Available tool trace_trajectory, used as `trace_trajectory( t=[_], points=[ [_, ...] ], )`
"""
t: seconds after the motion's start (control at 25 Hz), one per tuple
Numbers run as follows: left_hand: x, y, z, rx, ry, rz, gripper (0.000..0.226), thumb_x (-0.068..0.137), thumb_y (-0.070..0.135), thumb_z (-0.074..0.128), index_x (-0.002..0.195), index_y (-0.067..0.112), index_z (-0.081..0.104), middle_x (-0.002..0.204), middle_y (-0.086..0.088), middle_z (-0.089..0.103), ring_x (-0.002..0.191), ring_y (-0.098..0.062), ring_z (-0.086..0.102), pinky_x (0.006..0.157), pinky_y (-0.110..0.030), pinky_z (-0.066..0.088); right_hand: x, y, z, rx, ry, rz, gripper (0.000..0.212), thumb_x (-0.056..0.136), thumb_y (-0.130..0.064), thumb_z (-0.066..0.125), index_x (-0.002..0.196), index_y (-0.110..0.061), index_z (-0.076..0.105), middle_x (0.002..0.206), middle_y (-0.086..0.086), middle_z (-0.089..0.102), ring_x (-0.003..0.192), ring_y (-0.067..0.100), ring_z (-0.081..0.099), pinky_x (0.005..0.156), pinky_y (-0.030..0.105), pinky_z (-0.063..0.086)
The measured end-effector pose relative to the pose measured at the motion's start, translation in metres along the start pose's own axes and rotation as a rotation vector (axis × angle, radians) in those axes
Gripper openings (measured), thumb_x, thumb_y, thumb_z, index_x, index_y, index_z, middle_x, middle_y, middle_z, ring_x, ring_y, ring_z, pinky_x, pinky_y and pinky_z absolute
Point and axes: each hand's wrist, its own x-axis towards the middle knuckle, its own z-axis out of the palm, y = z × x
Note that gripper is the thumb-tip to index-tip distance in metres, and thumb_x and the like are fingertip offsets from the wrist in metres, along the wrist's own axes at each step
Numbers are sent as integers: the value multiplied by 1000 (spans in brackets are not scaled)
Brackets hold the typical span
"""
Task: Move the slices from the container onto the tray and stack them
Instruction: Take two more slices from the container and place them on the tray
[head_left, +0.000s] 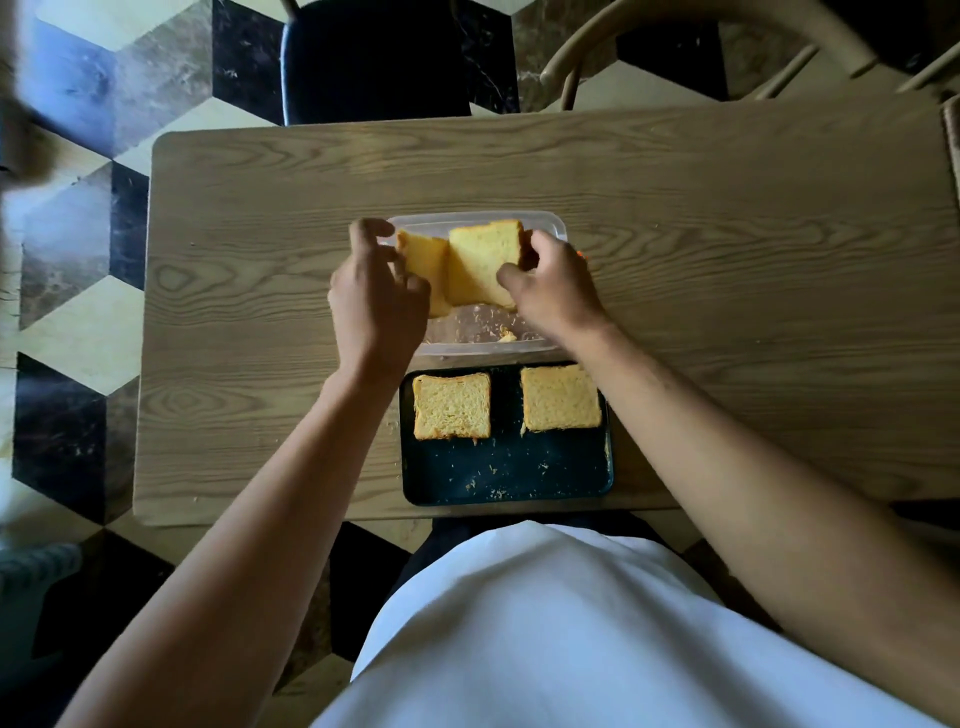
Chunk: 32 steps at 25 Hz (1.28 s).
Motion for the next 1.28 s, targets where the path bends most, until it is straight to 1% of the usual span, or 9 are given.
trace_trajectory(
  t=[0.12,0.24,0.4,0.64,0.8,0.96,1.08,1.2,1.28],
  points=[
    [-19,-6,-34,-327,27,-109,45,68,7,68,110,20,59,91,14,69,77,3,68,64,-22,56,-37,6,-32,194,51,-20,17,81,-25,62,94,-16,67,94,9,74,86,29,70,69,42,56],
    [-47,-28,-57,-696,-55,-314,48,69,-2,70,113,16,63,101,-7,74,85,-15,71,61,-30,58,-76,28,-53,358,36,2,15,78,-26,65,92,-27,71,99,3,77,94,21,72,78,40,56],
    [-90,-67,-64,-932,-169,-538,46,78,-15,65,110,19,67,99,-6,76,86,-20,72,65,-35,60,-123,72,-52,360,-55,49,27,82,-24,65,101,-42,72,107,-9,76,101,12,71,85,29,56],
    [-135,-107,-33,-841,-357,-754,47,82,-18,61,117,14,62,99,-8,77,92,-26,72,71,-45,62,-141,133,-31,211,-135,253,28,92,-14,61,100,-41,66,104,-12,74,101,12,69,91,36,54],
    [-138,-113,-2,-773,-409,-781,49,80,-18,63,117,14,62,103,-14,74,93,-31,72,66,-43,63,-139,152,-16,205,-137,338,31,92,-10,59,119,-24,62,103,-7,70,101,20,66,91,37,53],
    [-140,-117,17,-610,-420,-753,50,80,-17,64,120,13,59,107,-14,70,98,-31,69,80,-57,61,-135,159,-8,172,-133,370,25,92,-7,58,100,-31,62,101,-2,70,89,17,60,69,24,48],
    [-143,-119,22,-535,-432,-693,49,83,-12,66,120,18,56,102,-7,70,97,-28,69,80,-57,61,-129,166,-10,100,-123,384,20,91,-7,59,97,-27,63,91,-3,68,82,18,61,59,14,47],
    [-148,-117,22,-442,-424,-613,50,83,-3,71,126,17,54,107,-8,70,97,-25,70,82,-50,62,-126,169,-11,-12,-188,406,33,92,-16,59,125,-10,58,107,4,69,98,26,66,82,36,56],
    [-149,-115,23,-355,-412,-551,52,84,6,72,132,16,53,112,-7,71,99,-22,70,86,-45,61,-126,166,-13,-82,-212,434,40,92,-20,59,130,-8,55,116,10,68,107,31,64,95,49,52]
  ],
)
